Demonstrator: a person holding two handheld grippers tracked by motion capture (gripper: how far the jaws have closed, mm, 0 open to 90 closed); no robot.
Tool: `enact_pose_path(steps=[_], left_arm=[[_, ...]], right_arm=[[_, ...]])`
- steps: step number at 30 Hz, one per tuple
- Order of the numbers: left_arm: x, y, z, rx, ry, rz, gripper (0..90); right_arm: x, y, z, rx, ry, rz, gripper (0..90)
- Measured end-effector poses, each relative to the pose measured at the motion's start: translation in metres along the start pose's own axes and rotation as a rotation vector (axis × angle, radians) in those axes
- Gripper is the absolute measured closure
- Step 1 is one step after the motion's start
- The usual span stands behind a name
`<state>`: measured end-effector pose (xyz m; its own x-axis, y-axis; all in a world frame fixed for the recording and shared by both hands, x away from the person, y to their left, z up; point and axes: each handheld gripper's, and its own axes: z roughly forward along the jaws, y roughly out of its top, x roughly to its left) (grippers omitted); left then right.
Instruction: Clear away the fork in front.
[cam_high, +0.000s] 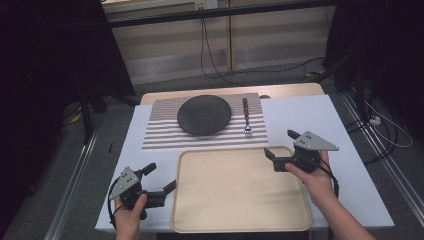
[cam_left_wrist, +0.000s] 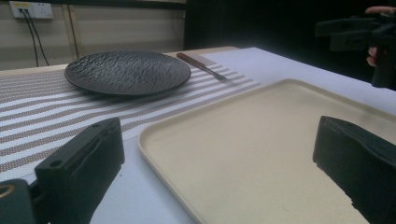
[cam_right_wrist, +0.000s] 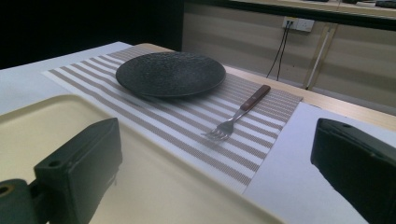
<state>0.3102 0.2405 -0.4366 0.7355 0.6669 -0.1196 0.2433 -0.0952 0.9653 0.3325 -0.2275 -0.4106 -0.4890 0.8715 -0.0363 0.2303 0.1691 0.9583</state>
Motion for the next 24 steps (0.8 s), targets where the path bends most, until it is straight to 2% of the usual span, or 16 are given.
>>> enact_pose_path(steps=[2,3,6,9,12,15,24], left_arm=[[0.000,0.000,0.000,0.000,-0.001,-0.002,2.3],[0.000,0.000,0.001,0.002,-0.002,0.005,2.3],[-0.001,0.001,0.001,0.003,-0.002,0.011,2.4],[-0.001,0.001,0.002,0.008,-0.003,0.015,2.3],[-0.001,0.001,0.002,0.009,-0.005,0.018,2.3],[-0.002,0.001,0.003,0.015,-0.006,0.022,2.4],[-0.003,0.000,0.005,0.023,-0.016,0.027,2.4]], right_arm=[[-0.001,0.002,0.003,0.001,0.001,0.001,1.7],[-0.002,0.004,0.011,0.013,-0.003,0.010,1.8],[-0.003,0.007,0.018,0.022,-0.012,0.000,1.9],[-0.007,0.012,0.031,0.036,-0.012,0.023,1.9],[-0.008,0.014,0.037,0.045,-0.021,0.014,2.3],[-0.012,0.018,0.048,0.055,-0.028,0.045,2.7],[-0.021,0.025,0.072,0.074,-0.055,0.053,2.5]])
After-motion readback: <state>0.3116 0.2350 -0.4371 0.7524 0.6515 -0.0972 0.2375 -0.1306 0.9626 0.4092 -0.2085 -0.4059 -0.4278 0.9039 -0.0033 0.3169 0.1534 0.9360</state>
